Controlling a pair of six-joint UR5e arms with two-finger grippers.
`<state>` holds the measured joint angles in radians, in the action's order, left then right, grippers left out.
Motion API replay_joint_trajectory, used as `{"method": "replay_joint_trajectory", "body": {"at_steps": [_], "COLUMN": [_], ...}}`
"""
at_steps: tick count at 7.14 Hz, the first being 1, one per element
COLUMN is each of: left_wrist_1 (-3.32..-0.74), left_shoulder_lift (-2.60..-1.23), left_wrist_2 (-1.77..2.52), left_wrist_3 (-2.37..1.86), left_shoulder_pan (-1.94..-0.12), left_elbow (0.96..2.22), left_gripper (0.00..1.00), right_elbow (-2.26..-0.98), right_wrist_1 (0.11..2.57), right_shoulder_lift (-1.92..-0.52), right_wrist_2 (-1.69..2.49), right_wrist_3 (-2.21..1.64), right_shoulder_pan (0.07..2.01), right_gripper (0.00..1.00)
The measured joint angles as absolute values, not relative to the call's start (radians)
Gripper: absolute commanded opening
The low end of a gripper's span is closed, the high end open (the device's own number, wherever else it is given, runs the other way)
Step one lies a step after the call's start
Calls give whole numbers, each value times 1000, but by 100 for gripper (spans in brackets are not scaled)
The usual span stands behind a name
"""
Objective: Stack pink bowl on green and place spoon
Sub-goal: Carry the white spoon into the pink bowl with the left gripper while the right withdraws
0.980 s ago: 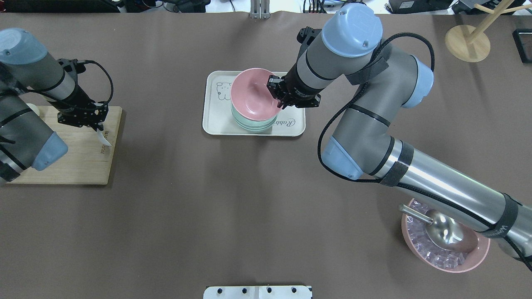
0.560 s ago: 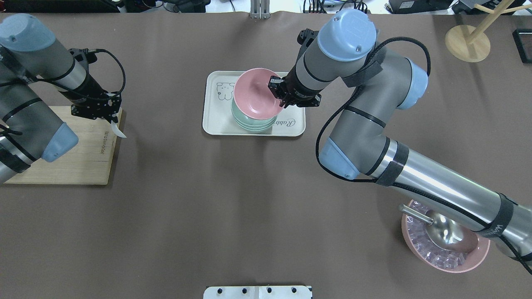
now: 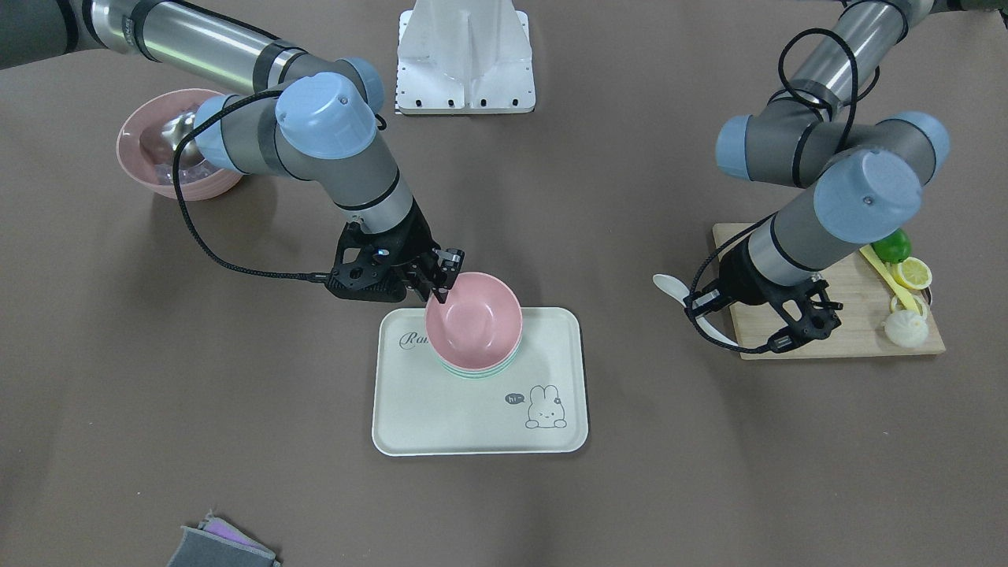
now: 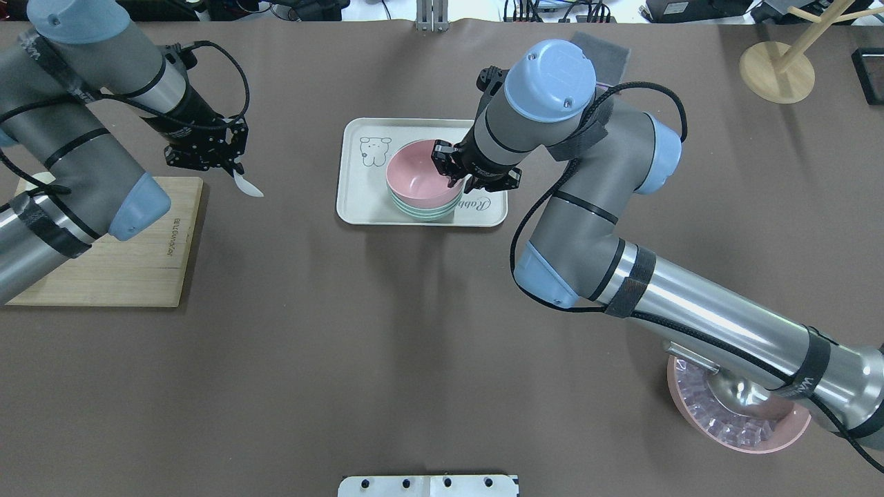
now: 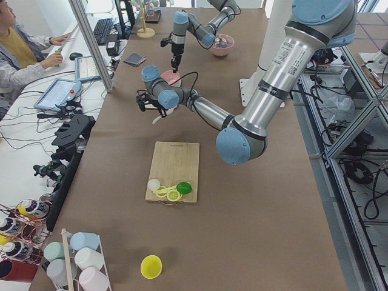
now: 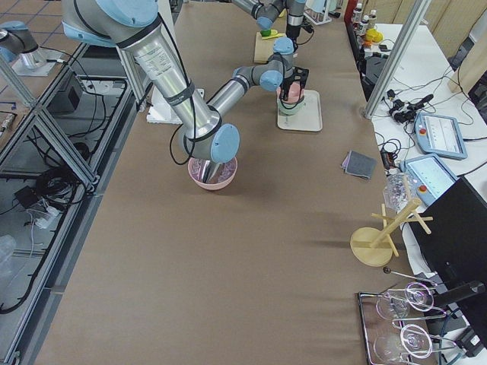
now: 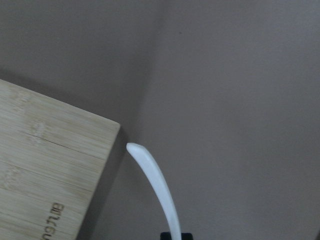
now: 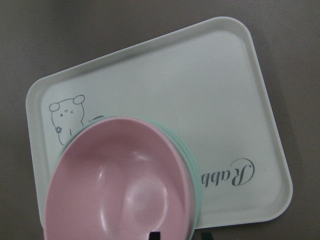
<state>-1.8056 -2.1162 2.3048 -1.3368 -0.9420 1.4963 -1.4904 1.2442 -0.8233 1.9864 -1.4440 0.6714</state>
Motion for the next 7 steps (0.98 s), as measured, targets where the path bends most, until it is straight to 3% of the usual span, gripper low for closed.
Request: {"method": "replay_joint_trajectory", "body": {"at_steps": [3, 7], "left_wrist_1": [-1819, -2024], "left_shoulder_lift": [-2261, -2403], "left_wrist_2": [2305, 2181], "left_wrist_3": [-1469, -1674], "left_shoulder_pan": [-938, -825], "left_elbow": [1431, 1317], "left_gripper": [0, 0], "right_elbow": [-1529, -1642], "right_wrist_1": [1213, 1216], "right_shoulder_lift": [-887, -1119], "right_wrist_2": [2167, 2373], "right_wrist_3": [-1429, -1181], "right_shoulder_pan": [788, 1002], "right_gripper": [100, 100]}}
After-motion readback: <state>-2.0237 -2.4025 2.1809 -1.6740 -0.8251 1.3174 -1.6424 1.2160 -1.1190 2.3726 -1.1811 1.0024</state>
